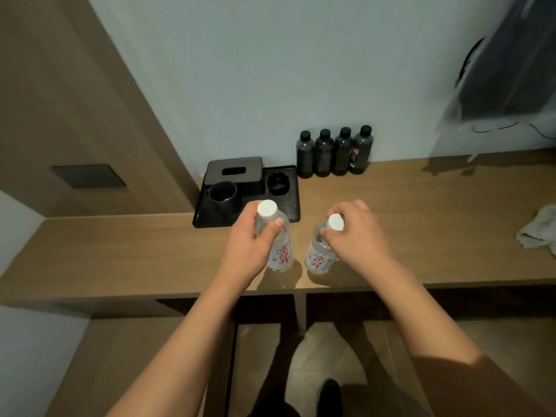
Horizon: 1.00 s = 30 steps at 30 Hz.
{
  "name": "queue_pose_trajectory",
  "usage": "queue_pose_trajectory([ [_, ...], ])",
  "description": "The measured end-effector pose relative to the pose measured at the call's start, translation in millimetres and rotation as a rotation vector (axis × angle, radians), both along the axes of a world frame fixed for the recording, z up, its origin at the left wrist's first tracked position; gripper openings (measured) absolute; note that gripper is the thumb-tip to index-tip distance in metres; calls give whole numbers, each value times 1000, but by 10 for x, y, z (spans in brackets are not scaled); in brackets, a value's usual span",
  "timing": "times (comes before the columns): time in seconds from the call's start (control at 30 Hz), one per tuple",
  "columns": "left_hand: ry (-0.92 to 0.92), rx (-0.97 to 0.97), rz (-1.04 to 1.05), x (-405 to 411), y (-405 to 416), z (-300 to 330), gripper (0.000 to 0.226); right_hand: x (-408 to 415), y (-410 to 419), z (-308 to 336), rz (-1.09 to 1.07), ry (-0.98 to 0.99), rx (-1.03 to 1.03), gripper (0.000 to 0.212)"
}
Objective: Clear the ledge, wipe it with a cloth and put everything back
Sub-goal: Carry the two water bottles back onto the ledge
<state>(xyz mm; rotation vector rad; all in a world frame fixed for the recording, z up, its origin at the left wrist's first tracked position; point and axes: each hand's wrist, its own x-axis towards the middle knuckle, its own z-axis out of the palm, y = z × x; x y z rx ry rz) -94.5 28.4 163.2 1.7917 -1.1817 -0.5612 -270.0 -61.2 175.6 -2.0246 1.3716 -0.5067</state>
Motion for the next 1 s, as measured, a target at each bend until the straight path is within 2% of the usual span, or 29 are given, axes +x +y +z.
queue_pose_trajectory([
  [0.07, -6, 1, -1, -24, -199, -1, 21, -71, -199, 16, -11, 8, -2, 23],
  [0.2, -138, 62, 26, -25, -646, -82, 25, -122, -624, 6, -39, 9, 0, 27],
  [0.33, -89, 38, -17, 16, -1135, -192, 27, -99, -1026, -71, -66, 34, 10, 27],
  [0.67, -98, 2, -53, 347, -2578, -574, 28, 270, -2343, -338, -72, 120, 10, 25],
  [1.0, -134, 98, -115, 558, -3448, -978, 29, 716, -3389, -593, 23, 122, 22, 31],
])
